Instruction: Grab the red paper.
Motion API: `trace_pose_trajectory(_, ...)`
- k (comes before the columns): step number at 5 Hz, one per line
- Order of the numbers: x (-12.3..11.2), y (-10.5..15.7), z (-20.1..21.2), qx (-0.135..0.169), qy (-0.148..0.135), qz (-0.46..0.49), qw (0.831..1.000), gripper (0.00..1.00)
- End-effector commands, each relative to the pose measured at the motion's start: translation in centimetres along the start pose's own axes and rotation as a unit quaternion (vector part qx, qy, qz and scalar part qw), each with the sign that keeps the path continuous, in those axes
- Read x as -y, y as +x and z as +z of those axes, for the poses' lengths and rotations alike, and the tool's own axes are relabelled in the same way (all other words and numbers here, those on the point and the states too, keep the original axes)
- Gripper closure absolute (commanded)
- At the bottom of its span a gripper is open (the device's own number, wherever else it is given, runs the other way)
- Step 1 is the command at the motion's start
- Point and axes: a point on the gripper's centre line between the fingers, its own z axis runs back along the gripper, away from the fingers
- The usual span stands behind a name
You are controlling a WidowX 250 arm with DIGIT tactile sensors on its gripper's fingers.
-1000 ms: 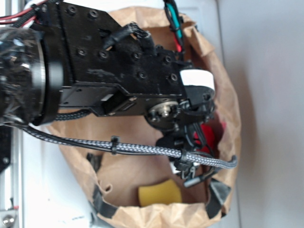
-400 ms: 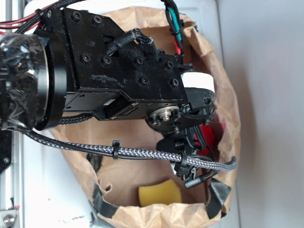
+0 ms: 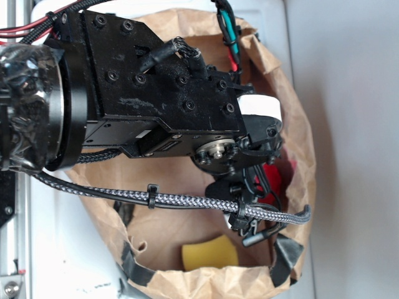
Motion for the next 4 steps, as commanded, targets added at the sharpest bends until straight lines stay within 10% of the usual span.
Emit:
trace_pose_trajectory(1,1.0,1.7,-0.6,0.039,-0.025,-0.014,0.999,0.00)
trace_pose_trajectory(4,1.3,1.4,-3.4,0.051,-0.028,-0.020,0.998,0.00)
